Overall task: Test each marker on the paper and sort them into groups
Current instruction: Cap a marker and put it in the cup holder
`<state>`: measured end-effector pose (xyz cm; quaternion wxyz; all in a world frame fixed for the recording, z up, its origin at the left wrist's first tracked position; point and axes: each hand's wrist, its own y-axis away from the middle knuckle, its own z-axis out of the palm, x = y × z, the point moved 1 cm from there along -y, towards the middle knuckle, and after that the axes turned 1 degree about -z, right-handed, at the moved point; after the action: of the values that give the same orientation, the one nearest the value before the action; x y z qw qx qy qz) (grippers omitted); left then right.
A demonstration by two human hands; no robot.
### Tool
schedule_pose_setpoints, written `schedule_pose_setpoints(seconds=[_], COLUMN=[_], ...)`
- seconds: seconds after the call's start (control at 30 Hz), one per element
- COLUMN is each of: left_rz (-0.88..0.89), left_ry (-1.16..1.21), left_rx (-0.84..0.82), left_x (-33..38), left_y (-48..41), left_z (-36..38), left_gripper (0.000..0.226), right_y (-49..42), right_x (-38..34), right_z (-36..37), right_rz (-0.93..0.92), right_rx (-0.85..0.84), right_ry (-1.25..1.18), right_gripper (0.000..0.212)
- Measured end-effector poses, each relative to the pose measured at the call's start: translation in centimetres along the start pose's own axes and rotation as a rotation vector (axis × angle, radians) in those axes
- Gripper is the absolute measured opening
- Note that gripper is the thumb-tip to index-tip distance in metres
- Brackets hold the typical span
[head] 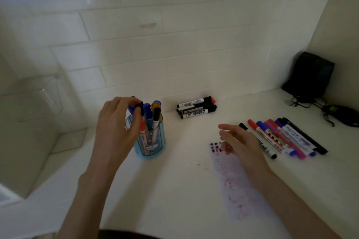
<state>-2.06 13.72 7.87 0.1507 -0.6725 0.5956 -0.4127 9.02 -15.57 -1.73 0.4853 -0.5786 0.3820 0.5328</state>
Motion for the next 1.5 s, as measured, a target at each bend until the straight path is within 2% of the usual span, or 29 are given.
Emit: schedule_pose_setpoints(seconds=[0.1,0.23,0.3,0.37,0.43,0.53,0.6,0.73,0.83,0.97,1.17,1.37,1.5], left_rz=[0.008,0.106,0.228,0.275,0.205,0.076,0.019,-0.027,-0.062,-0.079,-0.018,0.145,0.133], left_ry=[0.003,0.109,0.186,0.137,0.012,-0.219,-0.328,-0.411,-0.397,-0.316,-0.271,-0.294,-0.222], left_rx=[0.050,0.325,0.214,-0.023,-0.206,-0.337,-0.370,-0.388,-0.428,-0.467,-0.569,-0.465,-0.444], left_x=[0.5,4.2,7.3,9.3,9.6,7.9,6.5,5.0,4.5,4.6,4.5,4.3,3.9], left_y=[0.1,1.0,1.9,2.3,1.5,-0.6,-1.6,-2.5,-3.1,-3.4,-2.7,-0.5,0.6], left_z=[0.1,0.7,3.0,6.7,10.7,15.5,17.6,19.6,20.4,20.6,19.5,18.2,17.9], left_gripper=[0.018,0.017,0.020,0.024,0.034,0.053,0.054,0.041,0.034,0.038,0.040,0.034,0.036], right_y=[0.0,-0.2,-0.3,-0.4,-0.4,-0.5,-0.5,-0.7,-0.7,-0.8,-0.7,-0.8,-0.8], right_x=[0.0,-0.1,-0.1,-0.2,-0.2,-0.1,0.0,0.0,0.1,0.0,0.1,0.3,0.4], right_z=[-0.3,-0.3,-0.4,-0.6,-0.8,-1.1,-1.2,-1.2,-1.2,-1.4,-1.5,-1.6,-1.7], right_rz=[0.006,0.002,-0.006,-0.026,-0.049,-0.076,-0.089,-0.099,-0.085,-0.085,-0.067,-0.052,-0.047], right_rx=[0.009,0.026,0.037,0.057,0.080,0.103,0.103,0.105,0.101,0.106,0.115,0.144,0.145], right_ry=[-0.012,-0.011,0.008,0.040,0.097,0.166,0.187,0.189,0.186,0.179,0.183,0.181,0.196], right_gripper=[0.017,0.016,0.016,0.016,0.015,0.014,0.014,0.014,0.014,0.014,0.014,0.016,0.016])
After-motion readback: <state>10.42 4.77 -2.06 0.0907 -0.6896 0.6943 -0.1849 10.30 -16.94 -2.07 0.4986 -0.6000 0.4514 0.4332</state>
